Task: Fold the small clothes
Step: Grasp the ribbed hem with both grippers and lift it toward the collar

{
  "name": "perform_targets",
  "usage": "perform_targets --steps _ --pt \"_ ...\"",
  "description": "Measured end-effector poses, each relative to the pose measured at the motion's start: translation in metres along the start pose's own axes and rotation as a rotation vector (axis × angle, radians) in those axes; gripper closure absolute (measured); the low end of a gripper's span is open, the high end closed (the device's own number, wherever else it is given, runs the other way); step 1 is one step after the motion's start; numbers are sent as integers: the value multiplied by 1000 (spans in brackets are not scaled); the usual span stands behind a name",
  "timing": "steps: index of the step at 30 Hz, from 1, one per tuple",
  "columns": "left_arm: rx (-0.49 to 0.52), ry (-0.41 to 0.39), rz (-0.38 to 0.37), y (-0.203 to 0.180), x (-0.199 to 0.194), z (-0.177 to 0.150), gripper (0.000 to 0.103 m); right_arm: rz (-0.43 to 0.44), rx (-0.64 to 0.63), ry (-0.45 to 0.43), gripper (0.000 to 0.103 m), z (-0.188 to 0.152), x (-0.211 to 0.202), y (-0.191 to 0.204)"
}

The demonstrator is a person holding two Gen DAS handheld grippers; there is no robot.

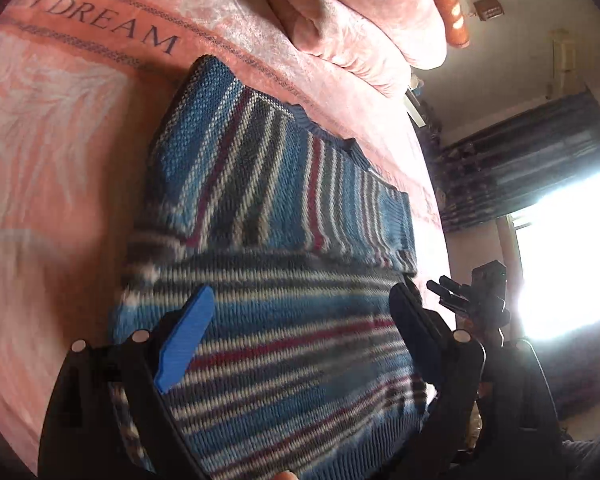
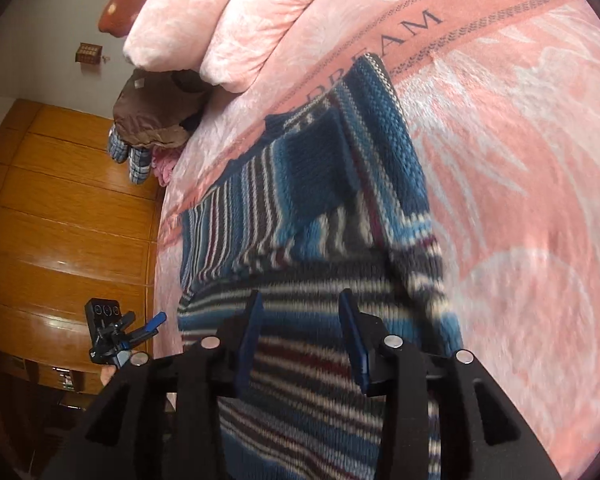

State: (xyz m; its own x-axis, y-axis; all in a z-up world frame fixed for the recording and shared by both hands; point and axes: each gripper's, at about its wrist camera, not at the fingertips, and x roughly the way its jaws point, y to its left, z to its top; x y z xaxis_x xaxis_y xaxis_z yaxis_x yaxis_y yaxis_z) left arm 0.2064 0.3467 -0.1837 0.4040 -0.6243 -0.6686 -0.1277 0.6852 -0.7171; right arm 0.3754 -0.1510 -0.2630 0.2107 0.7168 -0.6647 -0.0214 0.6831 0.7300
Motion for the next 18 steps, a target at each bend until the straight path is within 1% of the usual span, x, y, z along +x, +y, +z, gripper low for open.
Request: perform_targets --steps 2,4,5,7,8,10,13,15,17,18 --pt "-61 16 9 7 -30 -38 11 -5 13 10 50 -44 -31 -4" --pt "-139 46 -15 23 -59 -89 11 -13 44 16 44 -88 -58 -11" --pt "-175 59 -26 28 -70 -110 11 -27 49 24 38 -110 -69 -14" --pt "-225 73 -28 37 -87 -151 10 -42 66 39 36 -151 -83 -17" --pt "-239 76 -21 42 -94 -169 10 -45 79 62 35 -169 -87 -20" --pt "-269 89 -16 49 -100 -202 9 -37 122 92 35 -196 -88 -26" --pt "-330 119 -14 60 -92 -236 9 -34 204 113 37 -225 -80 -37" --pt "-378 141 -28 66 -79 -244 9 -29 232 120 41 -233 -72 -39" --pt "-421 162 -13 72 -68 -253 9 -40 252 119 44 -240 -66 -38" --pt "-427 171 -9 72 -63 -255 9 -33 262 125 45 -244 -63 -37"
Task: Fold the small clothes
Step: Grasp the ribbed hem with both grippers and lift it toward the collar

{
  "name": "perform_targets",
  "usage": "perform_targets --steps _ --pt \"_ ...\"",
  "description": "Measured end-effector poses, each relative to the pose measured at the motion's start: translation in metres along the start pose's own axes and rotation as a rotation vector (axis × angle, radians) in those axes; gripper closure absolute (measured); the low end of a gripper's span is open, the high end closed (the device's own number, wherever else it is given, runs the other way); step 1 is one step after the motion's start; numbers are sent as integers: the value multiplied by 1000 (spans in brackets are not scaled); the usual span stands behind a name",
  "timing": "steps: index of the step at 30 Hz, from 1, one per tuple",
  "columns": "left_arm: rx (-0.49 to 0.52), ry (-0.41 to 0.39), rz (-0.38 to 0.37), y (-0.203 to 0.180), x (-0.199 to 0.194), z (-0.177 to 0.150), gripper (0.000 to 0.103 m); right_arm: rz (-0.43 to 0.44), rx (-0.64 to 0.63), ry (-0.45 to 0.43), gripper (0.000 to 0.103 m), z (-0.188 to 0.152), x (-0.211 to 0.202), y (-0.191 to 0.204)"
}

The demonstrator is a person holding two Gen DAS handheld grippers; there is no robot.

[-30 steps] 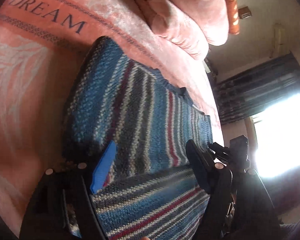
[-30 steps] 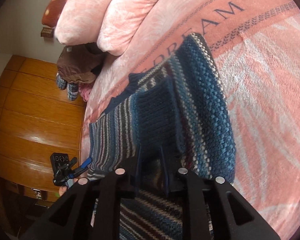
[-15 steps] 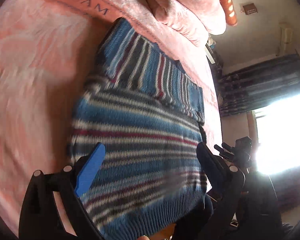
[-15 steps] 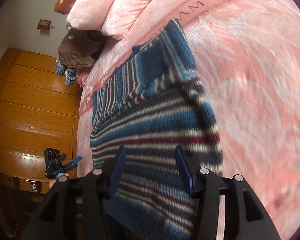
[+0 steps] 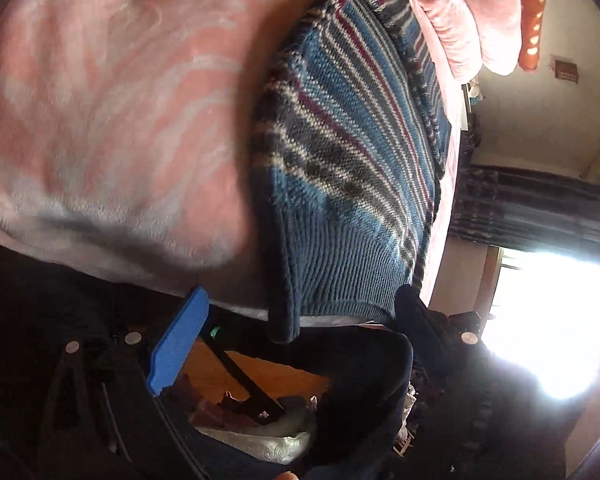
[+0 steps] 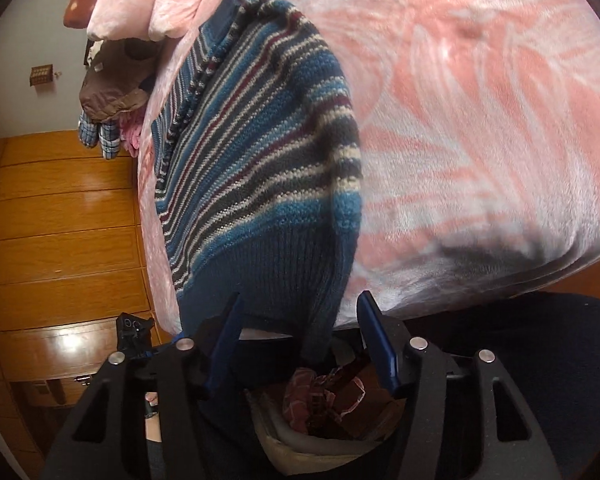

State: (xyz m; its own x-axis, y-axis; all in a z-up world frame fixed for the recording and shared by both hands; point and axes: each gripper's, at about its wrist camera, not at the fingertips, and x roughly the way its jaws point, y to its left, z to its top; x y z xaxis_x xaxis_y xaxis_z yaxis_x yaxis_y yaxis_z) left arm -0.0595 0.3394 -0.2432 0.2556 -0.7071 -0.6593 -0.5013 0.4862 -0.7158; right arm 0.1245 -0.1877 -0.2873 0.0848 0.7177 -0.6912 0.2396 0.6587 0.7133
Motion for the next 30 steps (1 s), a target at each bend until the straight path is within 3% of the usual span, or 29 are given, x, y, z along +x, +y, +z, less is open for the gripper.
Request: perform_targets --steps 6,9,10,12,14,16,18,20,25,30 --pt "-61 43 -17 2 28 -2 10 -21 23 33 51 -11 22 1" --pt "-59 39 -14 -4 34 -3 17 -13 18 28 52 -14 23 3" --pt "-69 38 -10 -3 35 -3 24 -8 16 28 52 -14 24 3" --pt "-91 36 -1 -2 39 -2 30 -12 17 25 52 -14 24 0" --pt "-101 45 12 -1 41 0 45 -12 27 24 54 -14 25 -4" --pt "-101 47 49 0 43 0 60 -6 33 29 63 -13 28 -6" --pt "-96 39 80 0 40 -2 76 -7 27 16 89 -14 29 -6" --pt "-95 10 72 -1 32 -3 95 12 24 -2 94 -15 24 -6" --pt "-63 -86 -85 -21 -4 -5 94 109 -23 -62 95 -15 -2 8" --pt "-21 -155 -193 -54 -36 5 94 164 -72 -108 95 6 -25 39"
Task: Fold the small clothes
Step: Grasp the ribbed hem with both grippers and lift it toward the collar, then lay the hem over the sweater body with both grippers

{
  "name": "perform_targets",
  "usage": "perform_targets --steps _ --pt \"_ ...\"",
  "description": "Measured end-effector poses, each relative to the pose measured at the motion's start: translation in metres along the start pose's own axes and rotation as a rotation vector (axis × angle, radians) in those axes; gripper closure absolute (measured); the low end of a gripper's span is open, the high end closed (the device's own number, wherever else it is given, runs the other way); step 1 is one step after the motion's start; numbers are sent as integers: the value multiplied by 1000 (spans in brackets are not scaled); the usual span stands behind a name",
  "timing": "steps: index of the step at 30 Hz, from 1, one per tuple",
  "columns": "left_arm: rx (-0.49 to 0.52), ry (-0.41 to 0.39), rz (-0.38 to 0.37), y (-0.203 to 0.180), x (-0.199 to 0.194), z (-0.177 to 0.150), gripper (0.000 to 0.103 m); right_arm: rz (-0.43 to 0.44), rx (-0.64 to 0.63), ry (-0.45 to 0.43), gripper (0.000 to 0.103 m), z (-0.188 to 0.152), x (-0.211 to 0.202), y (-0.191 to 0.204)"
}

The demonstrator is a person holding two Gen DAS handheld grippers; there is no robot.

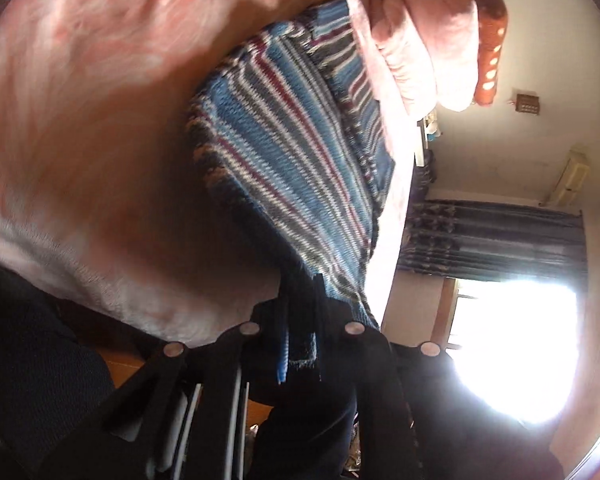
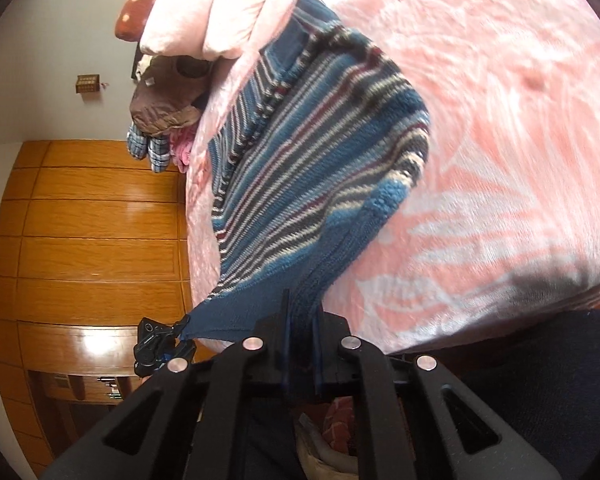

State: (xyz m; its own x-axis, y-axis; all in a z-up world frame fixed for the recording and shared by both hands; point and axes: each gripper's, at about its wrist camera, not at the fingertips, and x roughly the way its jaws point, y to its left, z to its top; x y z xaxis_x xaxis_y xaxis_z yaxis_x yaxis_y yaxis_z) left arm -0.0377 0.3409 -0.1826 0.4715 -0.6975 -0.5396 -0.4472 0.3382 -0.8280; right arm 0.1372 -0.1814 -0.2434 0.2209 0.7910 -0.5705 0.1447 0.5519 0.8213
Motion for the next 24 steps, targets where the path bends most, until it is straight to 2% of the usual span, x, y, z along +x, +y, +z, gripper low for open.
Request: perform_targets --steps 6,10,15,20,24 --pt "-30 -33 -53 -25 1 44 94 -11 -39 -31 95 55 4 34" --pt "-64 -40 -44 -36 20 84 94 -40 -40 -27 95 103 21 46" --pt "-91 -16 27 -43 61 139 93 -90 3 12 95 161 58 40" --pt "-127 17 124 -29 104 186 92 -156 48 65 95 208 101 16" --pt "-117 56 182 -18 129 209 84 -160 93 119 87 231 123 -3"
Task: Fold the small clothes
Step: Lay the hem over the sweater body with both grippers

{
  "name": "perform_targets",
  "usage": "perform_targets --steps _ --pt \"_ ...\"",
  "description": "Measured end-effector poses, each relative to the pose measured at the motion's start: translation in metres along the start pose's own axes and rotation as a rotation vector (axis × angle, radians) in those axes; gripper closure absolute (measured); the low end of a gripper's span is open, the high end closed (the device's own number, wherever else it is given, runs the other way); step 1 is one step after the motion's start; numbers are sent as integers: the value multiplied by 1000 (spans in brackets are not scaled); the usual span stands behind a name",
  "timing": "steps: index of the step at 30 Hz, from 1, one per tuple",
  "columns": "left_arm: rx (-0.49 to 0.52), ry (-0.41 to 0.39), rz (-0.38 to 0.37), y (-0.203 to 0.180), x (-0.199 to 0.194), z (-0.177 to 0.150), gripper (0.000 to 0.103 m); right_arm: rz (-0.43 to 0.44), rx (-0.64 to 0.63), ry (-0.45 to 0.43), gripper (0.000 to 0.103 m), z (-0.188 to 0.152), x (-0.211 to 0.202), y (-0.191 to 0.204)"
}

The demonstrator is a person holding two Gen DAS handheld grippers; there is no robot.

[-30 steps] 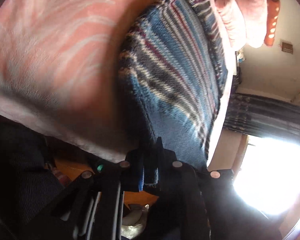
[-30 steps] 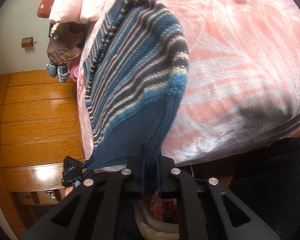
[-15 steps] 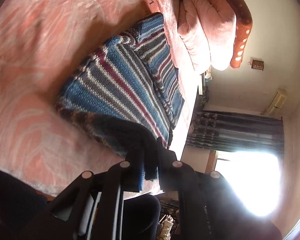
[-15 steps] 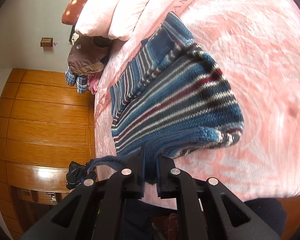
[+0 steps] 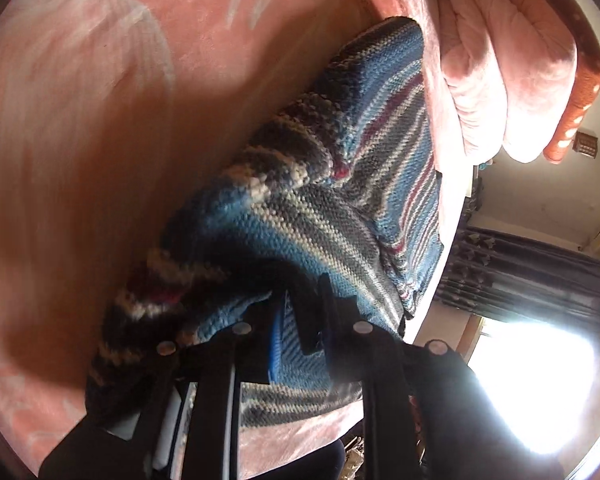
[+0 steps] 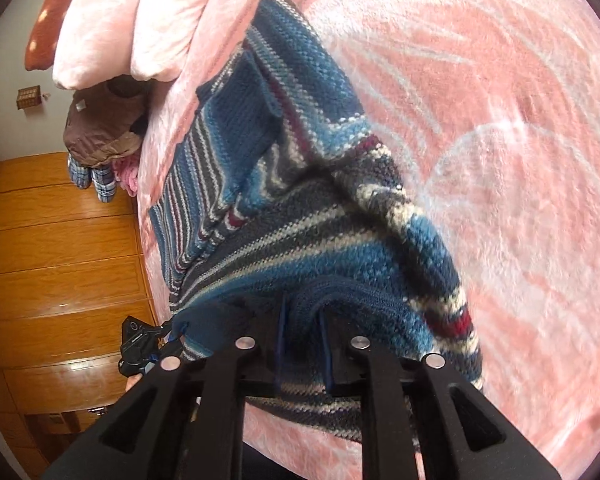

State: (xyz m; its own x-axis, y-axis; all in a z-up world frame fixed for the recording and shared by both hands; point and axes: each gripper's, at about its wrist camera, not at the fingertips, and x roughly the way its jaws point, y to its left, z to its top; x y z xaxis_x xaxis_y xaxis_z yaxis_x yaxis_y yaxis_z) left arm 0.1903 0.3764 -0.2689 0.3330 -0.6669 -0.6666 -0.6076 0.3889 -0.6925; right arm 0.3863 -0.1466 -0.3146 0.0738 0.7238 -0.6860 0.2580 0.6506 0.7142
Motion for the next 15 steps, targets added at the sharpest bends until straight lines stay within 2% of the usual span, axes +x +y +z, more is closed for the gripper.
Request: perform_targets --steps 1,2,3,4,8,11,15 --pt "17 5 0 -2 1 1 77 9 0 13 86 3 1 -2" --pt "41 8 -10 -6 -1 1 66 24 -4 27 82 5 -1 -2" --pt "67 1 -21 -9 -6 -2 59 46 -10 30 74 6 -6 -2" --pt "100 -14 -29 -14 -14 -5 51 65 -26 23 71 6 -14 0" --pt "275 -35 -32 -32 -43 -15 50 72 -142 1 71 6 -41 17" --pt "416 -21 38 -43 -42 -18 50 -46 -291 -24 70 5 -46 33" --pt "546 18 129 -54 -19 -15 50 -133 -382 14 70 9 -26 36"
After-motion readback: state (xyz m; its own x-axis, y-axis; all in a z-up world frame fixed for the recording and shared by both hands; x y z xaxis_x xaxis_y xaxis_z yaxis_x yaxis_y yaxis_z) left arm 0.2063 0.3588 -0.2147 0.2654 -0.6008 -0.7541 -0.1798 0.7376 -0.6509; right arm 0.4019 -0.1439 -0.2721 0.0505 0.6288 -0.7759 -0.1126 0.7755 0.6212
